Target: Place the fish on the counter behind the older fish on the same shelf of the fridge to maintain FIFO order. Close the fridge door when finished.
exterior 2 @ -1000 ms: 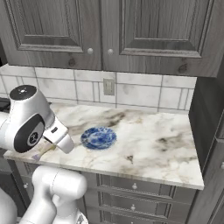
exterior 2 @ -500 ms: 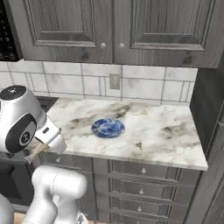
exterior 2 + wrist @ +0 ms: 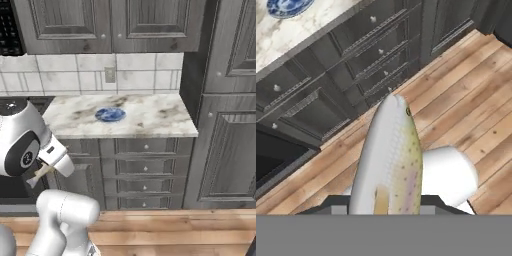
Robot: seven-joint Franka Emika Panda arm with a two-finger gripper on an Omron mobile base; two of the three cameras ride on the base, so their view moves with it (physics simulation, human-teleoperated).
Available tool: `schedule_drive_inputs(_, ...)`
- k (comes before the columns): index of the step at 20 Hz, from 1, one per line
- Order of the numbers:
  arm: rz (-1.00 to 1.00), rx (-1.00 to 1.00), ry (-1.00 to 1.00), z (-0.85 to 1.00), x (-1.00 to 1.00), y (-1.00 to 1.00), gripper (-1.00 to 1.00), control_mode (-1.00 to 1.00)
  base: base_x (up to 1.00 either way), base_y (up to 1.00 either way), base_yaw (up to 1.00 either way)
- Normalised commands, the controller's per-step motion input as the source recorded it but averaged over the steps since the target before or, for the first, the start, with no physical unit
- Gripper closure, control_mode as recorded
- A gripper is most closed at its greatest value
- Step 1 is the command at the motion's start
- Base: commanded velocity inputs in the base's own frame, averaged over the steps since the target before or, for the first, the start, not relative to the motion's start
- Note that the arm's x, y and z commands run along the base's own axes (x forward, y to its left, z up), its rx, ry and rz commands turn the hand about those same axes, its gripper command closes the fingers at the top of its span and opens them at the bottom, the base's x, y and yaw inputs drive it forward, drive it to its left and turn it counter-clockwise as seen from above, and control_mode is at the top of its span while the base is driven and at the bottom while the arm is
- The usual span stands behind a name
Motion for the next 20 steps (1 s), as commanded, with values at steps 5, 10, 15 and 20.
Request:
schedule_drive_inputs(5, 0.0, 0.0, 0.0, 0.0, 0.0, 0.0, 1.0, 1.0, -0.9, 0.29, -0.42)
schedule_drive_inputs(10, 0.0, 0.0, 0.0, 0.0, 0.0, 0.0, 1.0, 1.0, -0.97, 0.23, -0.41)
schedule_drive_inputs(15, 0.0, 0.0, 0.0, 0.0, 0.0, 0.0, 1.0, 1.0, -0.77, 0.13, -0.46)
schedule_drive_inputs(20, 0.0, 0.0, 0.0, 0.0, 0.0, 0.0, 1.0, 1.0, -0.02, -0.01, -0.78)
